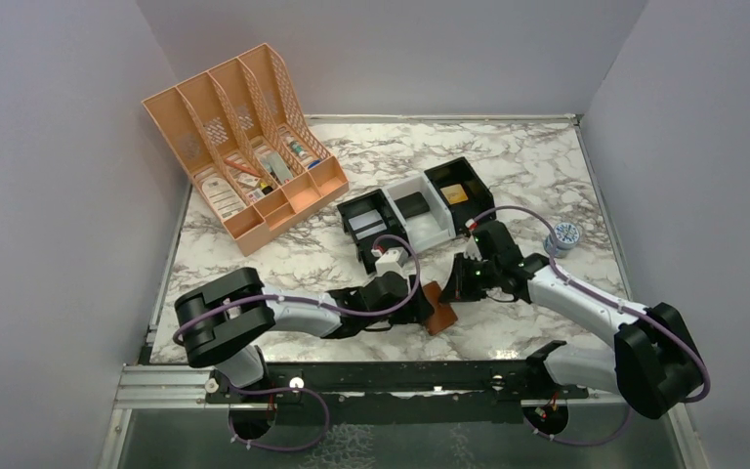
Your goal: Take the credit cards out of the card holder
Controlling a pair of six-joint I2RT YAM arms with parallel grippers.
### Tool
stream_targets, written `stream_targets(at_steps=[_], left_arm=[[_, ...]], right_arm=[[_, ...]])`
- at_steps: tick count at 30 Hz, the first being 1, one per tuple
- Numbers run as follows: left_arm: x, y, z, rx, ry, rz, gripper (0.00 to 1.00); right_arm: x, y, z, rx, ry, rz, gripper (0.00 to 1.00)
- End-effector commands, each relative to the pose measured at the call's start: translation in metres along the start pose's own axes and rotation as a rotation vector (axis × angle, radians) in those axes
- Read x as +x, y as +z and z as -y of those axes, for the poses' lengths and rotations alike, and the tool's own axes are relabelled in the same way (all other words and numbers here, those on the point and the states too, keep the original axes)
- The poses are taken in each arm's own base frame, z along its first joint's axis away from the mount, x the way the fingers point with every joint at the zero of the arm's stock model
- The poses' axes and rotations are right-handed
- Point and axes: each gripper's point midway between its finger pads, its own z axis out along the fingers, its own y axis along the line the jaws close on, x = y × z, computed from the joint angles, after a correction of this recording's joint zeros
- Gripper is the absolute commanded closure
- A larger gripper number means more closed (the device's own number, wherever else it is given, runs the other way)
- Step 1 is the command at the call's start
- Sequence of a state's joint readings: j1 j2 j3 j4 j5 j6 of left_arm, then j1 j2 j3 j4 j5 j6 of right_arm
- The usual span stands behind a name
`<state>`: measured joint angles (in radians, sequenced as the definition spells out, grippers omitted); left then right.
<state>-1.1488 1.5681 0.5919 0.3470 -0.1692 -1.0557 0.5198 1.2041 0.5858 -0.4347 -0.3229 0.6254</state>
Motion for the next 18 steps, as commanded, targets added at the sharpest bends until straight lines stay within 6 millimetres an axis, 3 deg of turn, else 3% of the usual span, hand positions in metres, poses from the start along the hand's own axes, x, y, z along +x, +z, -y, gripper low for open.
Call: stream_targets(at_steps=[1, 4, 6, 12, 18], left_arm=[[0.015, 0.005, -0.01, -0.027, 0.013, -0.049, 0.37], [0.014, 0.006, -0.006, -0.016, 0.014, -0.045, 0.37], [0.015, 0.006, -0.011, -0.029, 0.012, -0.042, 0.45], [0.017, 0.002, -0.046, -0.132, -0.03, -0.014, 0.67], [0.011, -0.007, -0.063, -0.217, -0.001, 0.01, 0.72]], right_arm=[[0.005, -0.004, -0.035, -0.216, 0.025, -0.031, 0.99], [0.008, -0.003, -0.038, -0.251, 0.044, -0.038, 0.99], [0.008, -0.004, -0.04, -0.273, 0.05, -0.041, 0.99], [0.0, -0.013, -0.04, -0.324, 0.054, -0.032, 0.99], [-0.002, -0.012, -0.028, -0.266, 0.042, -0.026, 0.99]])
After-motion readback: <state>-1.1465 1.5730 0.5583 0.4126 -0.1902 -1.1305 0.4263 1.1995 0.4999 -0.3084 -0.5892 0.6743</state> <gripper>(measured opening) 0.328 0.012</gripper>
